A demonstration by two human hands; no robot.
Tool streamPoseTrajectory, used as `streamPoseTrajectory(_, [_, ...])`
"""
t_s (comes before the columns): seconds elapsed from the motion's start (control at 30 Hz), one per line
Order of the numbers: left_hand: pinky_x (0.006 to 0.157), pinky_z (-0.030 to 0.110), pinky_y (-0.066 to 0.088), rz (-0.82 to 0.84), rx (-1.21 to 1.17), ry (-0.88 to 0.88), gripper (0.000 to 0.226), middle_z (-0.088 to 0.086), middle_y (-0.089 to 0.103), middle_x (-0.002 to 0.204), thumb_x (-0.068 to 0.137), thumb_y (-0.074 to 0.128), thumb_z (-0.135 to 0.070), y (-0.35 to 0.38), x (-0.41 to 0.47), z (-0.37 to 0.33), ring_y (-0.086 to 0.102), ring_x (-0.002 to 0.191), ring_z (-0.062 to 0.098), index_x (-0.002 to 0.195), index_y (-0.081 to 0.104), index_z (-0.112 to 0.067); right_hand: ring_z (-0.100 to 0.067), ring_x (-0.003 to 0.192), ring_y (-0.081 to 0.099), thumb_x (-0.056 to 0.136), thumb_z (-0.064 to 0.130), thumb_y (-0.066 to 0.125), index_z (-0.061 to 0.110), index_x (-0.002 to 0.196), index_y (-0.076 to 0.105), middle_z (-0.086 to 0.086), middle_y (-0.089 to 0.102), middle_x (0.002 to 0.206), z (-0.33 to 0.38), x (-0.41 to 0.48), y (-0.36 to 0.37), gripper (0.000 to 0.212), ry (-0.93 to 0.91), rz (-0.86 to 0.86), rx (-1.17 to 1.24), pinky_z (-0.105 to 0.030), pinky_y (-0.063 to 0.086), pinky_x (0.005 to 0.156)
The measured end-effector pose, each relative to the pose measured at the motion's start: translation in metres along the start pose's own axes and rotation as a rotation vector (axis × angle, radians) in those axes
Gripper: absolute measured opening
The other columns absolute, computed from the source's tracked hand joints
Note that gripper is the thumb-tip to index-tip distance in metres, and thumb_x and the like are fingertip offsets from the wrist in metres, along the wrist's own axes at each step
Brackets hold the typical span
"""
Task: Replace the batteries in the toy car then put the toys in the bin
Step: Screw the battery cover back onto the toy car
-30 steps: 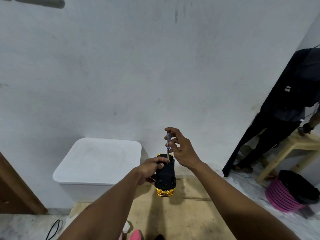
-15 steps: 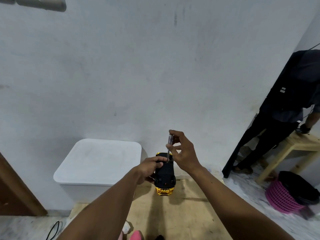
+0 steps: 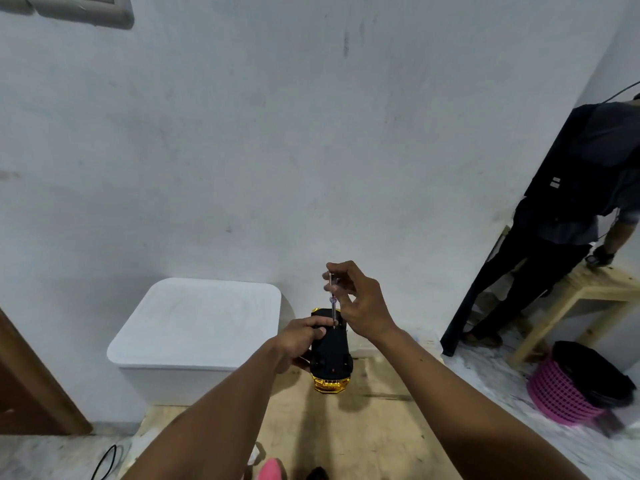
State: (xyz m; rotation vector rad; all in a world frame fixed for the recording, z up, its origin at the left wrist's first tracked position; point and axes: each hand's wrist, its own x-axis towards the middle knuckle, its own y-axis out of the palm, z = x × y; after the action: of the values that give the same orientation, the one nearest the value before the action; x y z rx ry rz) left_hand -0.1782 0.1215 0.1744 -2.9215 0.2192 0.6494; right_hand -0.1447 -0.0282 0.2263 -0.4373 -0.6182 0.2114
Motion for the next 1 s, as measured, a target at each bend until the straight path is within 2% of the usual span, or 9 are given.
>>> streamPoseTrajectory(0.17, [0.075, 0.039, 0.058, -0.022, -0.012, -0.003, 0.031, 0.003, 0.067, 0.111, 0.103, 0.044, -0.019, -0.0023, -0.0017, -0.0004, 0.068, 0.100, 0.038, 0.107, 0.067, -0.039, -0.007, 0.084, 0.065, 0.084, 0.007, 0.074, 0.017, 0.107, 0.065, 0.016, 0.067, 0.095, 0.0031, 0.0018, -0.0006, 0.027, -0.021, -0.108, -0.019, -0.032, 0.054, 0.082])
streamPoseTrajectory(0.33, [0.082, 0.043, 0.057, -0.026, -0.033, -0.009, 0.031, 0.004, 0.066, 0.111, 0.104, 0.043, -0.019, -0.0032, -0.0042, 0.0022, 0.068, 0.095, 0.036, 0.105, 0.067, -0.039, -0.012, 0.095, 0.070, 0.090, -0.001, 0.062, 0.022, 0.116, 0.062, 0.004, 0.071, 0.104, 0.0039, 0.0001, -0.0016, 0.035, 0.021, -0.040, 0.034, -0.029, 0.055, 0.090])
streamPoseTrajectory(0.47, [0.083, 0.044, 0.057, -0.023, -0.034, -0.004, 0.032, 0.002, 0.067, 0.109, 0.103, 0.043, -0.018, -0.0029, -0.0051, 0.0027, 0.068, 0.096, 0.036, 0.108, 0.067, -0.038, -0.012, 0.085, 0.068, 0.086, 0.002, 0.069, 0.018, 0.112, 0.065, 0.008, 0.069, 0.092, 0.0027, -0.0017, 0.0003, 0.031, -0.006, -0.109, -0.006, -0.033, 0.057, 0.082])
streamPoseTrajectory(0.53, [0.082, 0.044, 0.057, -0.024, -0.037, -0.006, 0.032, 0.002, 0.067, 0.110, 0.103, 0.043, -0.018, -0.0029, -0.0062, 0.0028, 0.068, 0.099, 0.038, 0.108, 0.067, -0.038, -0.013, 0.089, 0.068, 0.086, 0.004, 0.070, 0.018, 0.113, 0.065, 0.008, 0.069, 0.097, 0.0023, -0.0023, -0.0003, 0.031, -0.009, -0.114, 0.005, -0.034, 0.056, 0.085])
streamPoseTrajectory(0.63, [0.077, 0.041, 0.057, -0.025, -0.048, -0.011, 0.032, 0.005, 0.067, 0.114, 0.103, 0.043, -0.017, -0.0038, -0.0074, 0.0037, 0.068, 0.093, 0.035, 0.108, 0.068, -0.037, -0.010, 0.099, 0.069, 0.089, -0.001, 0.063, 0.020, 0.115, 0.062, 0.004, 0.071, 0.109, 0.0034, -0.0034, -0.0022, 0.033, 0.015, -0.081, 0.026, -0.029, 0.054, 0.093])
streamPoseTrajectory(0.77, [0.083, 0.046, 0.058, -0.035, -0.040, -0.017, 0.033, 0.004, 0.067, 0.113, 0.103, 0.043, -0.017, -0.0059, -0.0072, 0.0042, 0.068, 0.101, 0.037, 0.105, 0.068, -0.039, -0.013, 0.084, 0.068, 0.084, 0.003, 0.073, 0.017, 0.109, 0.065, 0.004, 0.069, 0.092, 0.0043, -0.0038, -0.0039, 0.029, -0.004, -0.109, 0.000, -0.028, 0.055, 0.082])
streamPoseTrajectory(0.87, [0.086, 0.048, 0.058, -0.039, -0.041, -0.019, 0.034, 0.005, 0.067, 0.114, 0.103, 0.044, -0.018, -0.0069, -0.0079, 0.0045, 0.068, 0.102, 0.038, 0.104, 0.069, -0.040, -0.009, 0.100, 0.066, 0.086, 0.009, 0.073, 0.019, 0.111, 0.064, 0.007, 0.070, 0.104, 0.0052, -0.0041, -0.0062, 0.029, -0.014, -0.062, -0.009, -0.024, 0.051, 0.092])
streamPoseTrajectory(0.93, [0.085, 0.048, 0.057, -0.035, -0.044, -0.019, 0.033, 0.006, 0.067, 0.117, 0.103, 0.044, -0.018, -0.0061, -0.0089, 0.0043, 0.069, 0.101, 0.038, 0.106, 0.069, -0.040, -0.006, 0.107, 0.065, 0.089, 0.005, 0.068, 0.021, 0.115, 0.062, 0.008, 0.070, 0.110, 0.0063, -0.0047, -0.0068, 0.031, 0.012, -0.021, 0.001, -0.021, 0.050, 0.096])
streamPoseTrajectory(1.0, [0.082, 0.045, 0.057, -0.026, -0.037, -0.014, 0.032, 0.007, 0.066, 0.118, 0.103, 0.044, -0.018, -0.0047, -0.0097, 0.0034, 0.068, 0.097, 0.037, 0.107, 0.068, -0.039, -0.007, 0.095, 0.068, 0.088, 0.000, 0.067, 0.022, 0.114, 0.063, 0.005, 0.070, 0.099, 0.0076, -0.0041, -0.0056, 0.035, 0.041, -0.033, 0.024, -0.022, 0.055, 0.086])
